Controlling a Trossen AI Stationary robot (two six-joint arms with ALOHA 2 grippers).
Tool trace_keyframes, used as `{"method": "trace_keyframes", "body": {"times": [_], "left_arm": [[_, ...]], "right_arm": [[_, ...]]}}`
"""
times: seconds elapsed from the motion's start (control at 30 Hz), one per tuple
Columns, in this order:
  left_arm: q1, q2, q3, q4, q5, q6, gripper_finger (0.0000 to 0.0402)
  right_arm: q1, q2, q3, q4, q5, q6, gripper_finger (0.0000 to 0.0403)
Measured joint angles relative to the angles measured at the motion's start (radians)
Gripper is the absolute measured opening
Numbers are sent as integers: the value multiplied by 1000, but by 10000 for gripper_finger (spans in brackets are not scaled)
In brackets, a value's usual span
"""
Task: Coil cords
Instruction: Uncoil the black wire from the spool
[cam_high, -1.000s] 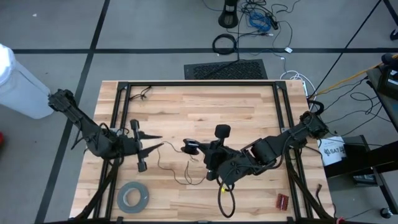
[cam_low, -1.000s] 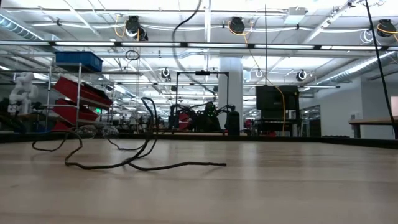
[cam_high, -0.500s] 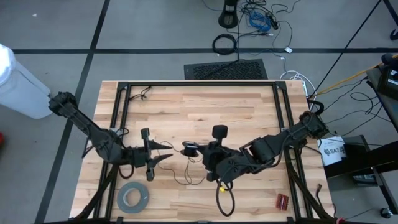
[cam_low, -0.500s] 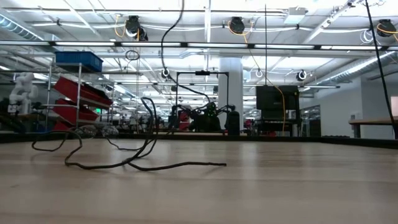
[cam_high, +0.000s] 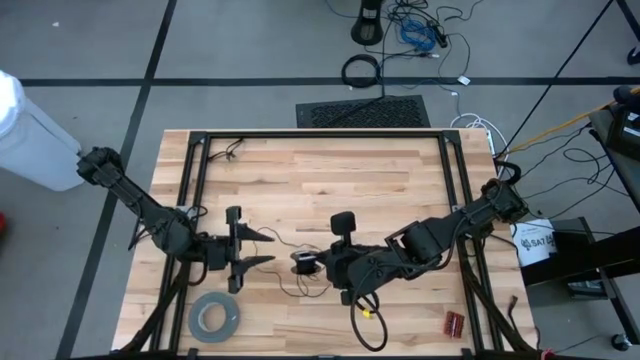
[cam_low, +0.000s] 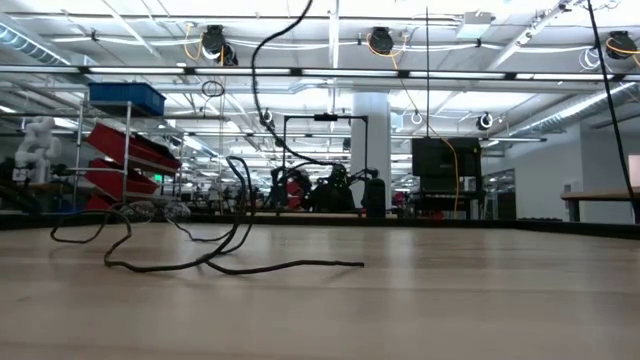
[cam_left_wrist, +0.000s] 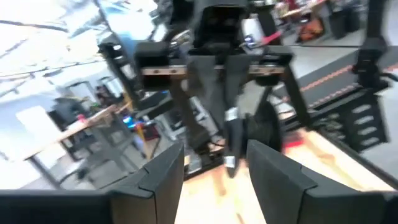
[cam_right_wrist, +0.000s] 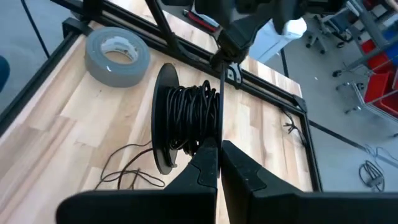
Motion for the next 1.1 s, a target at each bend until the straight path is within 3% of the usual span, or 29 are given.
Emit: {"method": "trace_keyframes", "body": {"times": [0.2,1.1], "left_arm": [[-1,0,0,-3,56,-86,183],[85,123,0,99,76,-50,183]], "right_arm": [[0,0,0,1,0,-1,0],[-8,3,0,32,1,-5,0]]}}
